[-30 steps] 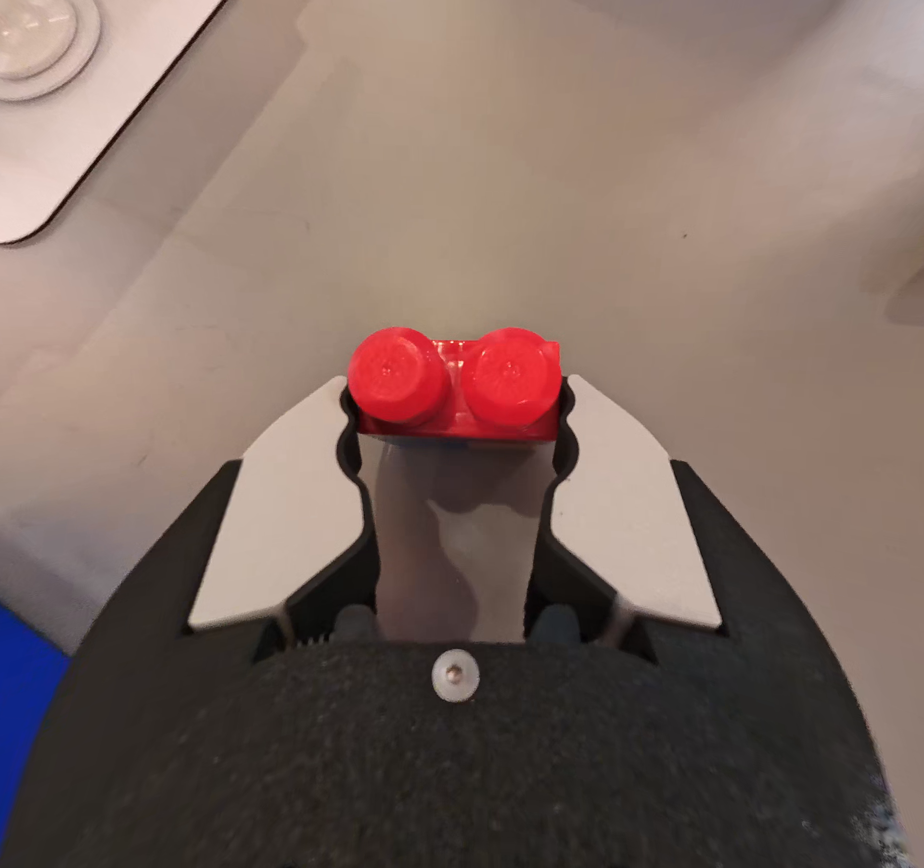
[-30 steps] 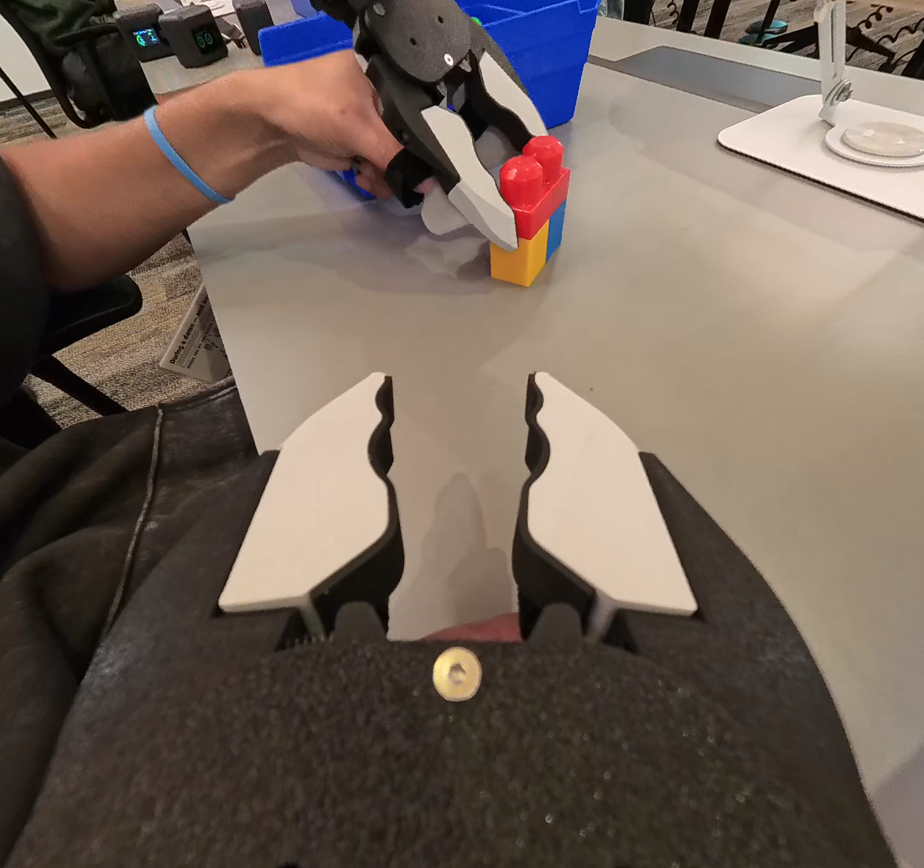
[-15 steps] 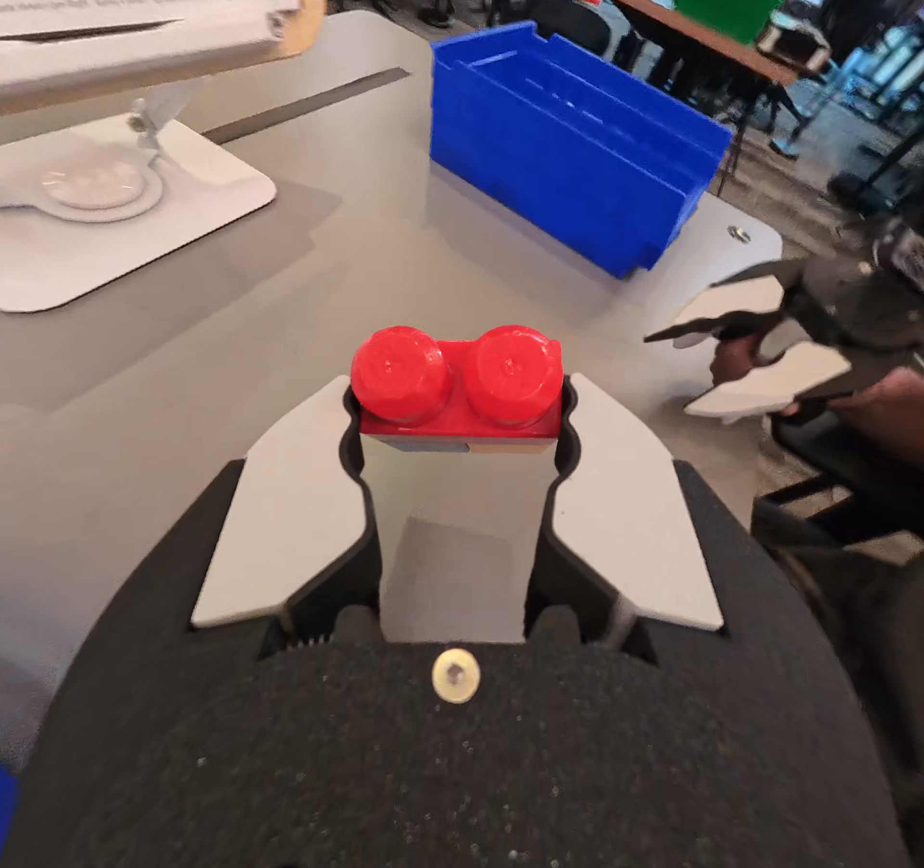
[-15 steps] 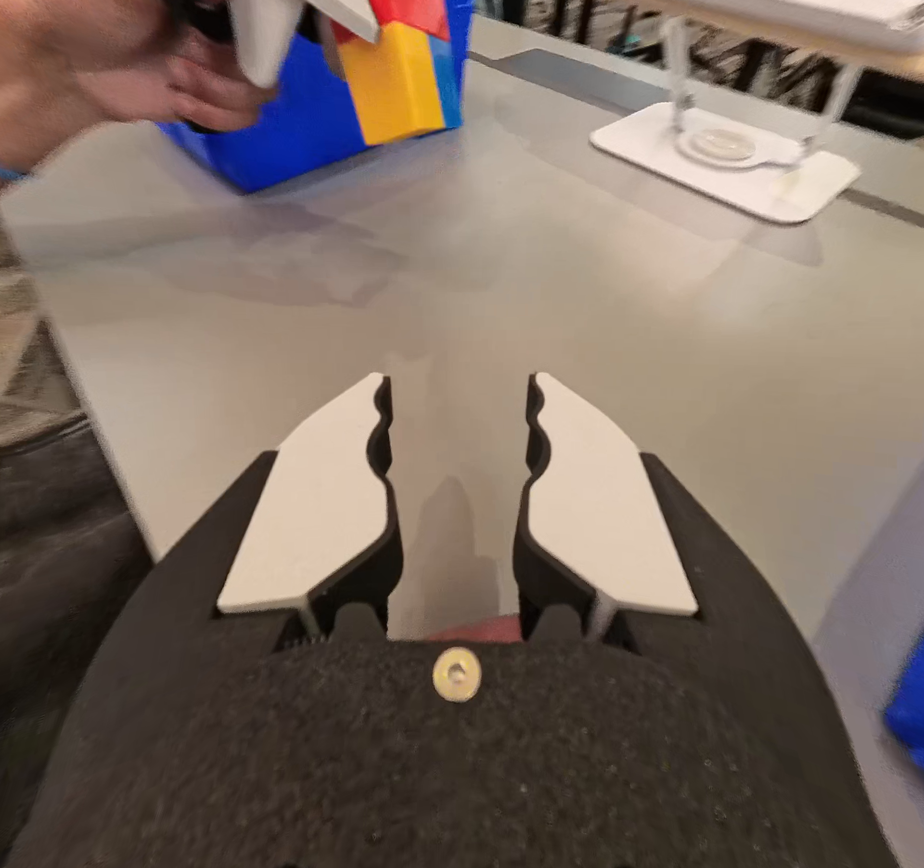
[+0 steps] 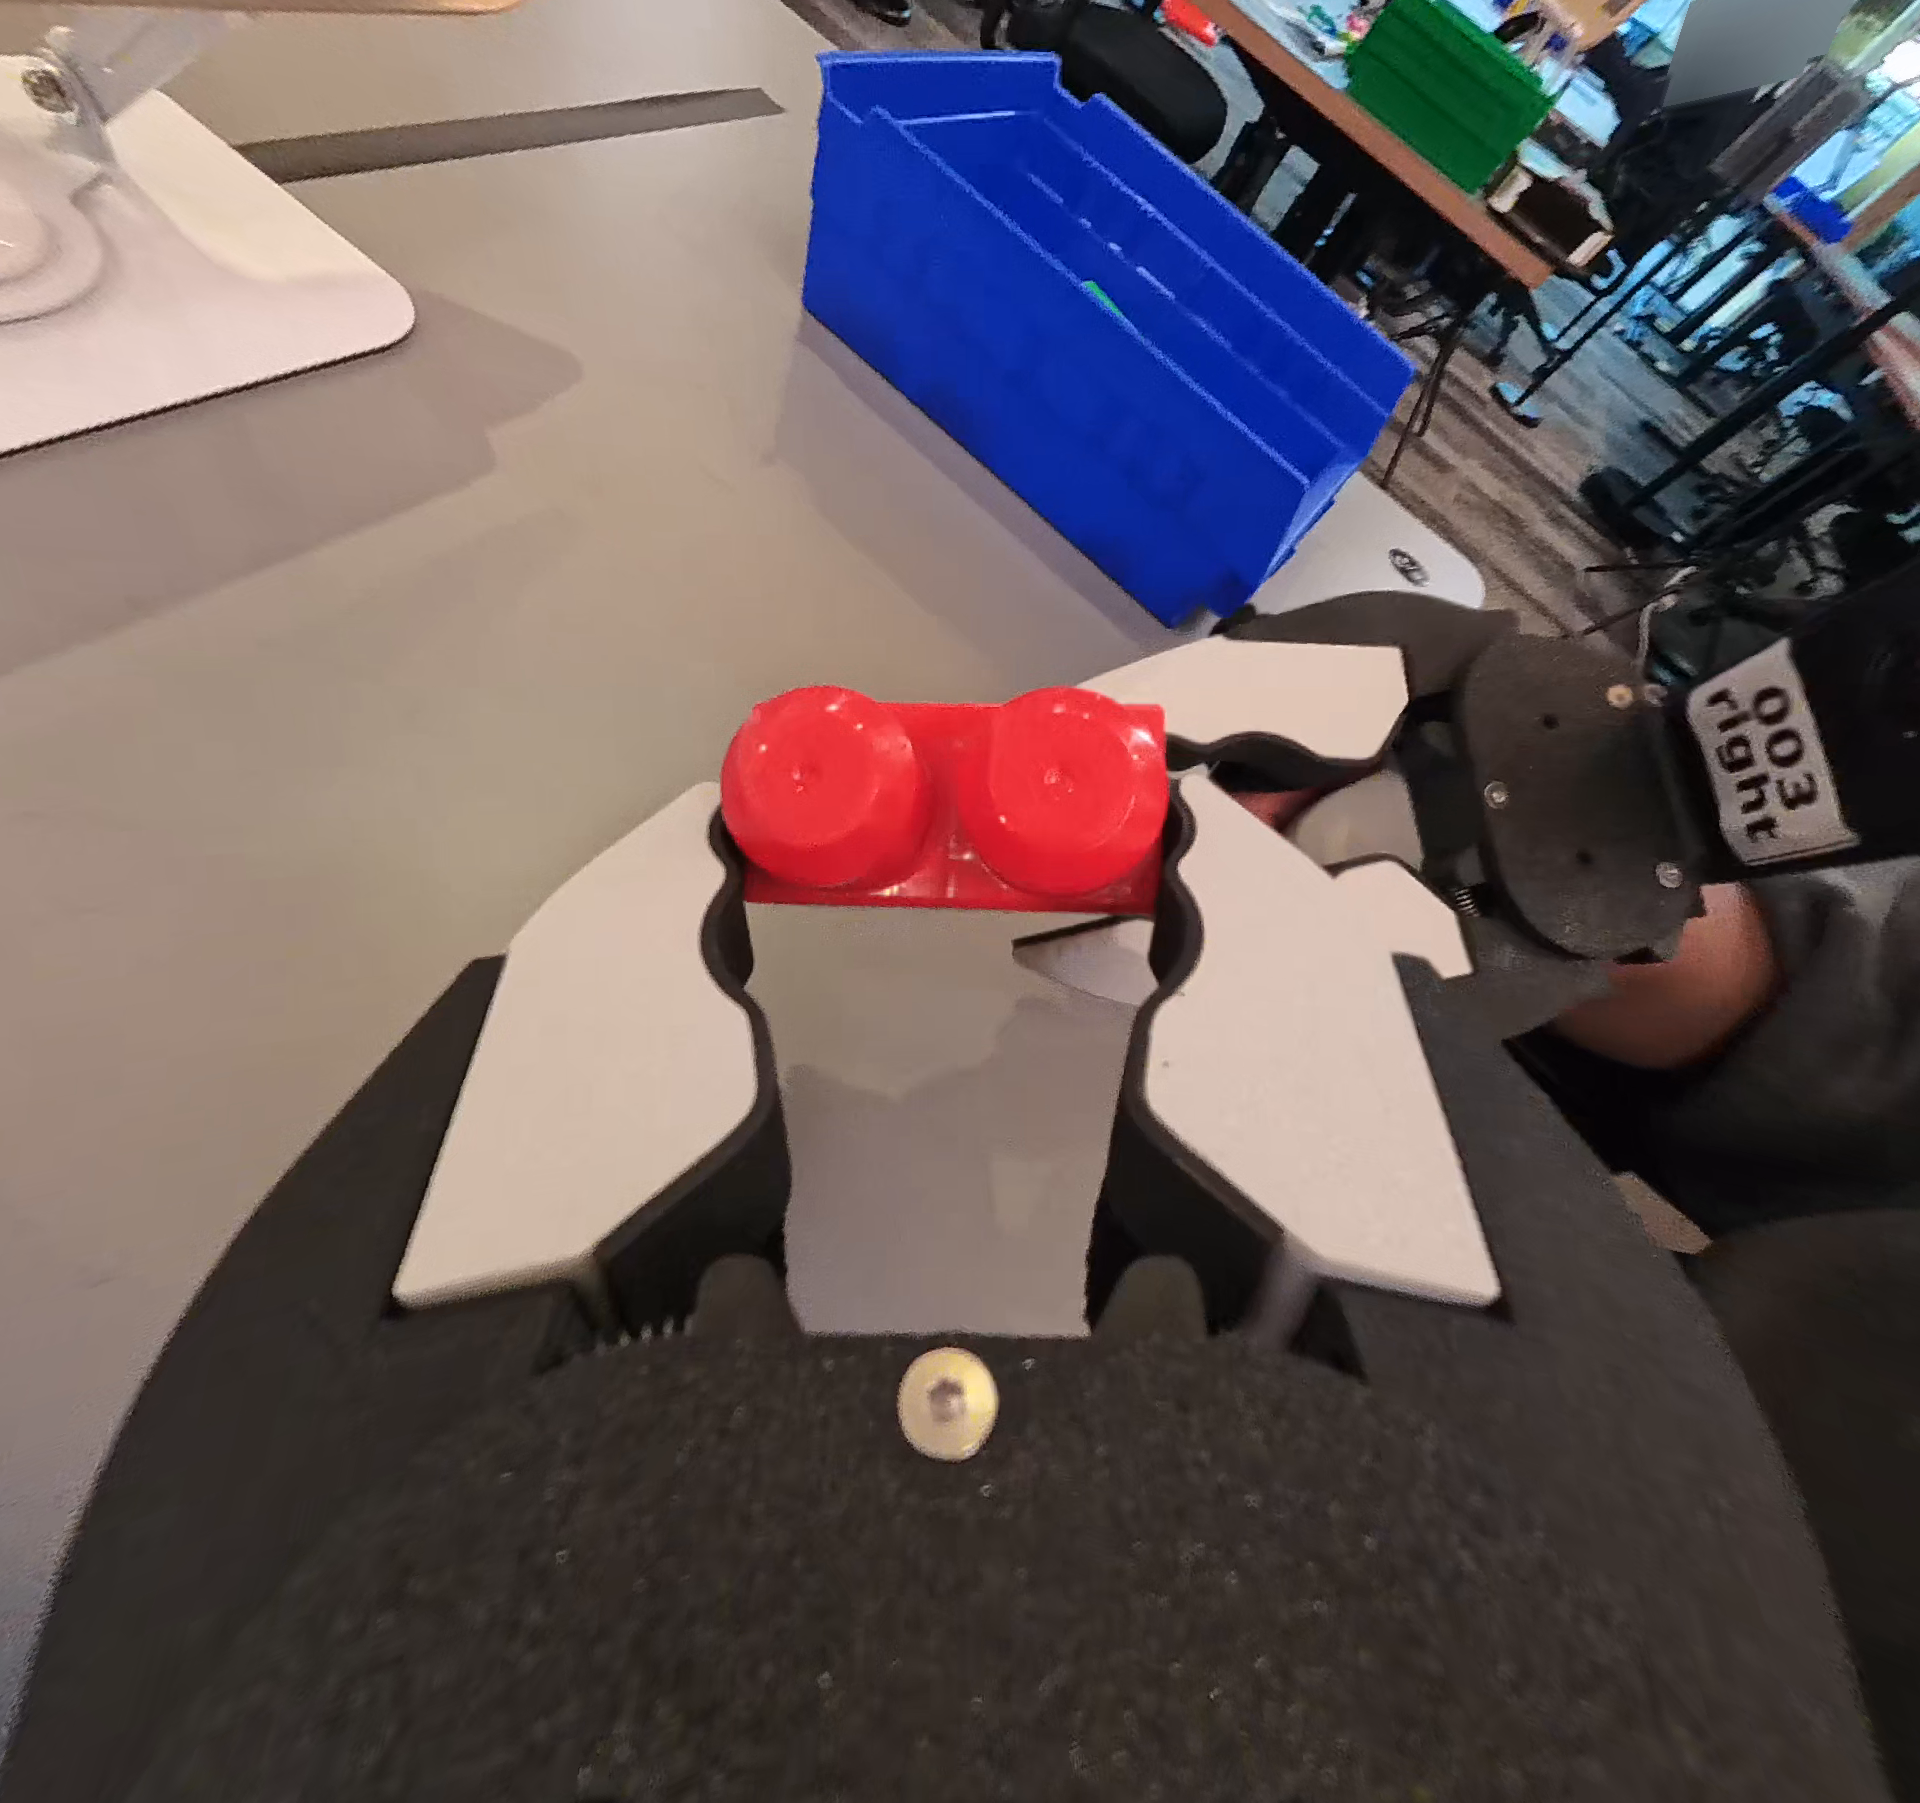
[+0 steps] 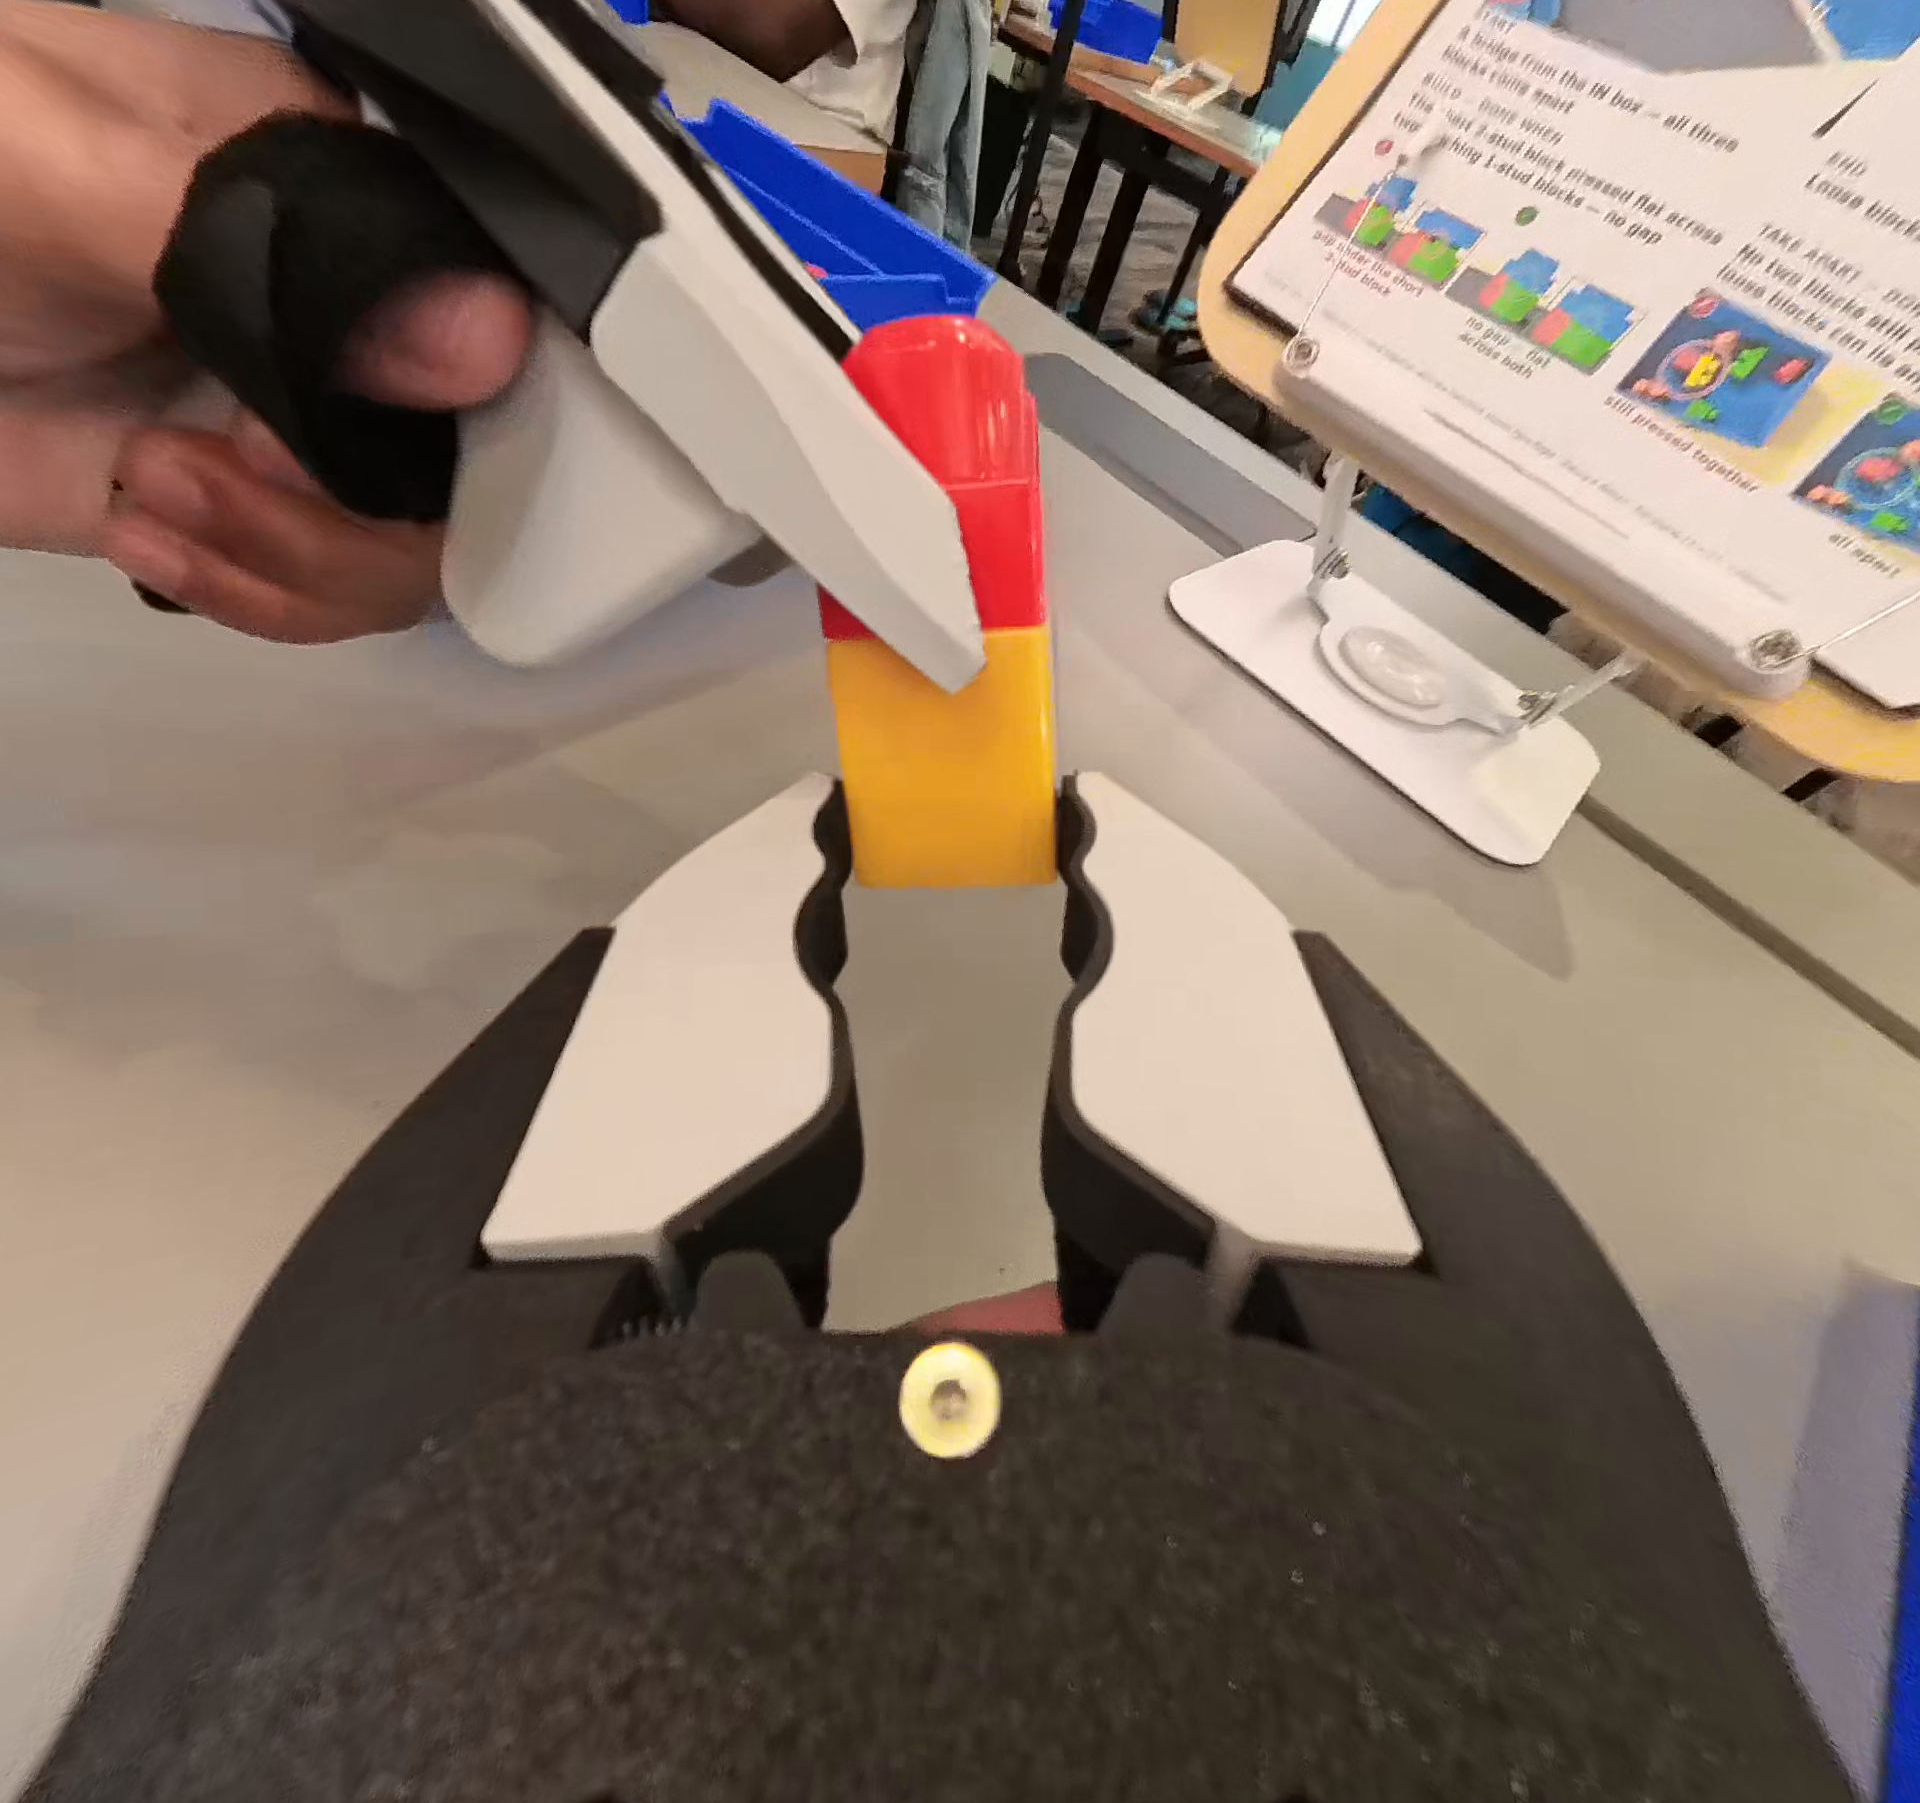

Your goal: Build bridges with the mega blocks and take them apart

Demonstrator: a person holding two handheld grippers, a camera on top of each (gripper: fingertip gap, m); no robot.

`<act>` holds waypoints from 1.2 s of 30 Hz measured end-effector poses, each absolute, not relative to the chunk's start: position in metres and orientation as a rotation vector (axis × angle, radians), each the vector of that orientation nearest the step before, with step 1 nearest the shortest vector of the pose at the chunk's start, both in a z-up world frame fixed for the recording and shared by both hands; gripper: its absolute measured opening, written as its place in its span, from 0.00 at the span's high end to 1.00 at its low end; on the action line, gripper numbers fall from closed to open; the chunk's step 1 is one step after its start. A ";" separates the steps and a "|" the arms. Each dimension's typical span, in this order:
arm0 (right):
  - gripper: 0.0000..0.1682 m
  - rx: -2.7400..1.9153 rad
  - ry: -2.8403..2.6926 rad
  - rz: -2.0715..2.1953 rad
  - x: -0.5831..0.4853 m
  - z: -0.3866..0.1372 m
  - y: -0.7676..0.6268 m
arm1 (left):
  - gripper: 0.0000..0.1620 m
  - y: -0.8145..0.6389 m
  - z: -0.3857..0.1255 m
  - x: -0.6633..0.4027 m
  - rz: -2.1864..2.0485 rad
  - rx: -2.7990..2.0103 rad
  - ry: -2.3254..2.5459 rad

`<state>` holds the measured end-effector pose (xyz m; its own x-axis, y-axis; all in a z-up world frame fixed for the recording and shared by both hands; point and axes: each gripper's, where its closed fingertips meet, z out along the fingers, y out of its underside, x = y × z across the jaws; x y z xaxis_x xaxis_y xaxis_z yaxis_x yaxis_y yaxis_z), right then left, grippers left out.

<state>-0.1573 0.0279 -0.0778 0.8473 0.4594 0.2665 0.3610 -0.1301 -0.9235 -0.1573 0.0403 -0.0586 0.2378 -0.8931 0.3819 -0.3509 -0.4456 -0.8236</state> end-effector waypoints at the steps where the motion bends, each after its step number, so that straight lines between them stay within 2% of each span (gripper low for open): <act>1: 0.78 -1.720 -0.640 0.080 -0.158 -0.076 0.026 | 0.54 0.039 -0.058 -0.158 -1.197 -1.917 1.133; 9: 0.78 -1.761 -0.689 0.015 -0.158 -0.088 0.024 | 0.54 0.038 -0.063 -0.160 -1.138 -1.909 1.205; 14: 0.78 -1.859 -0.710 -0.011 -0.143 -0.120 0.023 | 0.54 0.068 -0.029 -0.190 -1.179 -1.871 1.055; 18: 0.78 -1.867 -0.705 -0.032 -0.136 -0.117 0.025 | 0.54 0.073 -0.021 -0.207 -1.127 -1.854 1.055; 26: 0.78 -1.866 -0.697 -0.094 -0.110 -0.096 0.015 | 0.54 0.045 -0.048 -0.208 -1.018 -1.793 1.051; 32: 0.78 -2.125 -0.492 -0.194 0.038 -0.028 -0.006 | 0.54 0.004 -0.067 -0.209 -0.951 -1.680 1.193; 34: 0.78 -2.329 -0.404 -0.291 0.113 -0.042 -0.010 | 0.54 -0.002 -0.065 -0.205 -0.938 -1.660 1.226; 36: 0.78 -2.555 -0.335 -0.256 0.168 -0.080 -0.011 | 0.54 -0.009 -0.065 -0.202 -0.935 -1.645 1.266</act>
<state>0.1682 -0.0113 -0.0796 0.9508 0.1846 0.2487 0.2884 -0.8203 -0.4940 -0.2020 -0.0093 -0.0652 0.2123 -0.9750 0.0661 -0.3495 -0.1389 -0.9266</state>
